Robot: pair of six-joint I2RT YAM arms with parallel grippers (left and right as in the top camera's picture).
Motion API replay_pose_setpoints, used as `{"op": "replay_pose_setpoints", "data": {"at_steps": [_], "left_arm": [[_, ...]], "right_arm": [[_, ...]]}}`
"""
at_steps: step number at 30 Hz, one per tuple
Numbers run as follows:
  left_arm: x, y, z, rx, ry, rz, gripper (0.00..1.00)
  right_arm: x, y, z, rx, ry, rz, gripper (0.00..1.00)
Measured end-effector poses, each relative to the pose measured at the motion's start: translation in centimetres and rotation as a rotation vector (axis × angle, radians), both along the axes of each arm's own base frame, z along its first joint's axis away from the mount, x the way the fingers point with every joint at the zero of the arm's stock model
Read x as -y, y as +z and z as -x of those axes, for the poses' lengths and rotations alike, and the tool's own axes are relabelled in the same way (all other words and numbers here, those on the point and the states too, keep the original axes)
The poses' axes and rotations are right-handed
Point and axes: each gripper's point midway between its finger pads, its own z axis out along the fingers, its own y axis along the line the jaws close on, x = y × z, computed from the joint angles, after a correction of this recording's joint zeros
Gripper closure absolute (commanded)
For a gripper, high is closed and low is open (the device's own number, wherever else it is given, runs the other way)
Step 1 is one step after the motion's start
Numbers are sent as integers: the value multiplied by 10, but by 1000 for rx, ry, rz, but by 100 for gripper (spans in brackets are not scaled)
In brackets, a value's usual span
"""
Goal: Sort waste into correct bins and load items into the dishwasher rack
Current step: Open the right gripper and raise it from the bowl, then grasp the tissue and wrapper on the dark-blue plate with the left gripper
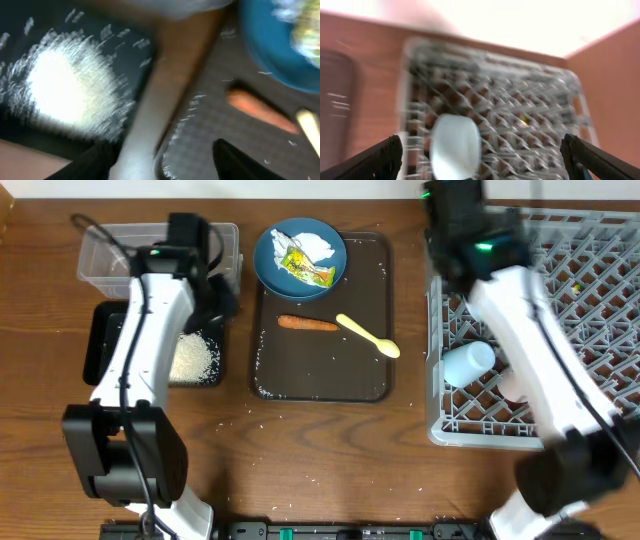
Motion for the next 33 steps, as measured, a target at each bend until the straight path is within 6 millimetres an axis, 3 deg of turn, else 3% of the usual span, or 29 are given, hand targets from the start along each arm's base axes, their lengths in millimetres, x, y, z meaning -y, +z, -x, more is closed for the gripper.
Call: {"op": "replay_pose_setpoints", "data": {"at_steps": [2,5,8,11,14,16,18,22,25,28,33], "left_arm": [[19,14,-14,68,-71,-4,14],[52,42,-39,206,-178,-2,2],[78,70,-61,333,-237,12,2],[88,93,-87,425,-246,20,2],[92,98,-117,474,-242,21,2],[97,88,-135,472,-248,17,2],[101,65,-150,446,-262,9,2],[119,-4,-163,341,-315,-15,2],[133,-43,-164,286,-338,-21,2],[142,-65,-165,267,-346,-20,2],[142,-78,-178,296,-331,-22,2]], "right_arm": [[-6,18,9,22,56,-85,1],[-13,27,21,13,110,-183,1],[-17,17,30,-50,137,-255,1],[-19,1,39,-129,149,-302,1],[-20,-8,48,-184,154,-325,1],[-22,-12,53,-209,157,-336,1],[-22,-15,57,-228,158,-340,1],[-22,-20,64,-265,156,-341,1],[-22,-22,68,-284,154,-341,1],[-22,-24,70,-297,154,-343,1],[-22,-26,73,-312,153,-344,1]]}}
